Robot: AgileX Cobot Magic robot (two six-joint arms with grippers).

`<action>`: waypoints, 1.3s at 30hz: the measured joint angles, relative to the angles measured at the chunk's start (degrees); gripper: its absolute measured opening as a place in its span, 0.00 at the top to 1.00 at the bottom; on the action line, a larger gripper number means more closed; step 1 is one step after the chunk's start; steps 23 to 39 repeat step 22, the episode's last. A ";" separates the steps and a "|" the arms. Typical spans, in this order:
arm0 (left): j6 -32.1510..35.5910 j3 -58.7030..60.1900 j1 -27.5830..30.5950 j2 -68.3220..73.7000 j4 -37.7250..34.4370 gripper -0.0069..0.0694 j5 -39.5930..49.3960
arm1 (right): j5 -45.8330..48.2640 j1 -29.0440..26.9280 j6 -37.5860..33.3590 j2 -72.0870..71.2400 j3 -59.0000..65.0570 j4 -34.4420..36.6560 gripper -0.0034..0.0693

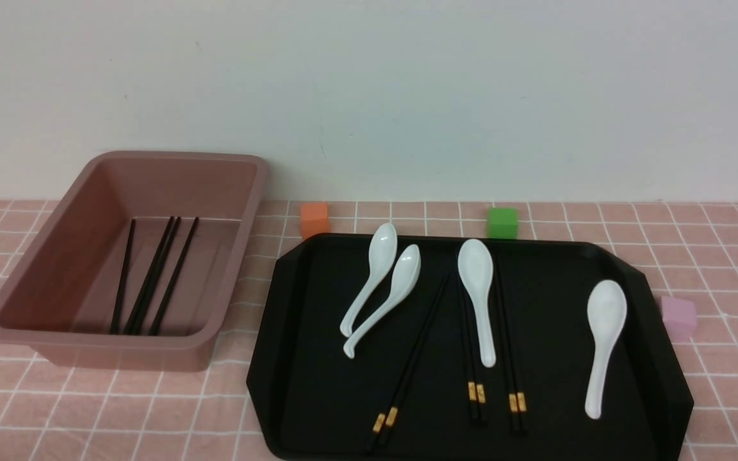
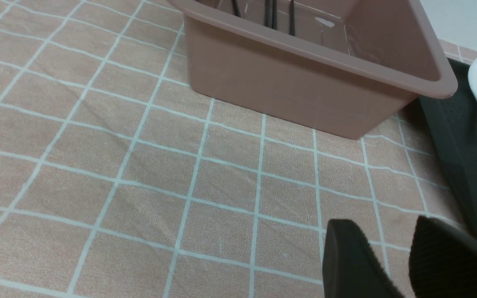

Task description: On pink tablecloth take chopsticks from black tray and put them in box.

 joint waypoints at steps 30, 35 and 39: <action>0.00 0.00 0.00 0.00 0.00 0.60 0.00 | 0.00 0.00 0.04 0.00 0.00 0.00 0.85; 0.00 0.00 0.00 0.00 0.00 0.60 0.00 | 0.00 0.00 0.04 0.00 0.00 0.00 0.85; 0.00 0.00 0.00 0.00 0.00 0.60 0.00 | 0.00 0.00 0.04 0.00 0.00 0.00 0.85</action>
